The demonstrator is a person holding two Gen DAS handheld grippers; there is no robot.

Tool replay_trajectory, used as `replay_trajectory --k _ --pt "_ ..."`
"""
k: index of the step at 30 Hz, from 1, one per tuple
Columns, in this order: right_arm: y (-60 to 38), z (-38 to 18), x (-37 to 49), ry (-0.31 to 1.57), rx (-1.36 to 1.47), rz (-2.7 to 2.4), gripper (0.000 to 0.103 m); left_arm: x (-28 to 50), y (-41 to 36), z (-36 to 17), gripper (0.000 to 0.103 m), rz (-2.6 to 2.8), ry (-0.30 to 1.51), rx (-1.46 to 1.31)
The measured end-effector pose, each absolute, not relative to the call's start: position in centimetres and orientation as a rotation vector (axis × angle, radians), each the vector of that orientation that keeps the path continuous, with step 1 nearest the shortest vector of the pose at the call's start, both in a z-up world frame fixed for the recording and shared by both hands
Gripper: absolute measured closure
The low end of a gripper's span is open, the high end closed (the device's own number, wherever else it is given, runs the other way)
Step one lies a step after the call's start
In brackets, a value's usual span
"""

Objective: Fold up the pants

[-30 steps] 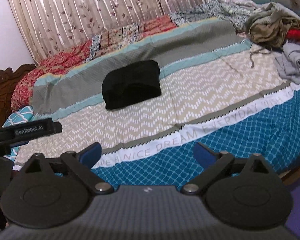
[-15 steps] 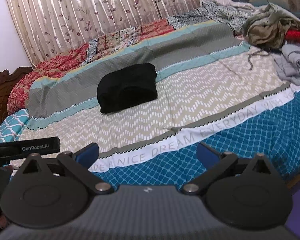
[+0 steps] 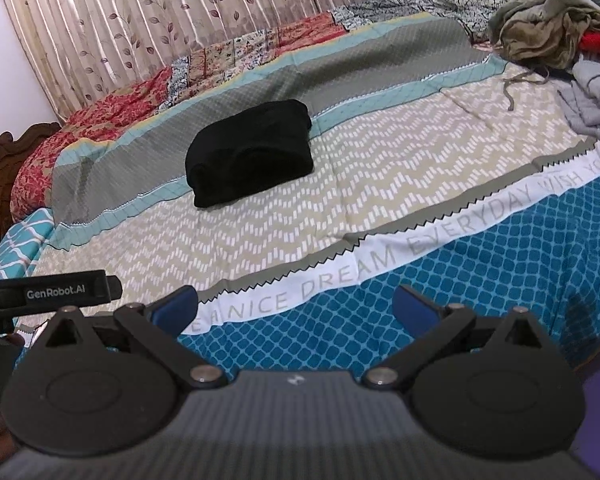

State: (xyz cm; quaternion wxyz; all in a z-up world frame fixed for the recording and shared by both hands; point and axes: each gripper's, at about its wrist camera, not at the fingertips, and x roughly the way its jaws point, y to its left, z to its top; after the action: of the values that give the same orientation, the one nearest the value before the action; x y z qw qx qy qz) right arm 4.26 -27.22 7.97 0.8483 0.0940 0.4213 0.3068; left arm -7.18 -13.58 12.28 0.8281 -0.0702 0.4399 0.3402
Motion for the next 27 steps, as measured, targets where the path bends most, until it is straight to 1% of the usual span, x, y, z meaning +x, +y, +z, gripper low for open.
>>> replay_trajectory --k 17,27 --pt "-26.8 7.5 4.5 0.911 0.192 0.652 0.000 -6.8 -12.8 10.5 0.000 0.734 1.032 -0.205" --pt "-26.8 7.5 4.7 0.908 0.189 0.657 0.000 -6.9 -12.6 10.6 0.000 0.738 1.037 -0.216"
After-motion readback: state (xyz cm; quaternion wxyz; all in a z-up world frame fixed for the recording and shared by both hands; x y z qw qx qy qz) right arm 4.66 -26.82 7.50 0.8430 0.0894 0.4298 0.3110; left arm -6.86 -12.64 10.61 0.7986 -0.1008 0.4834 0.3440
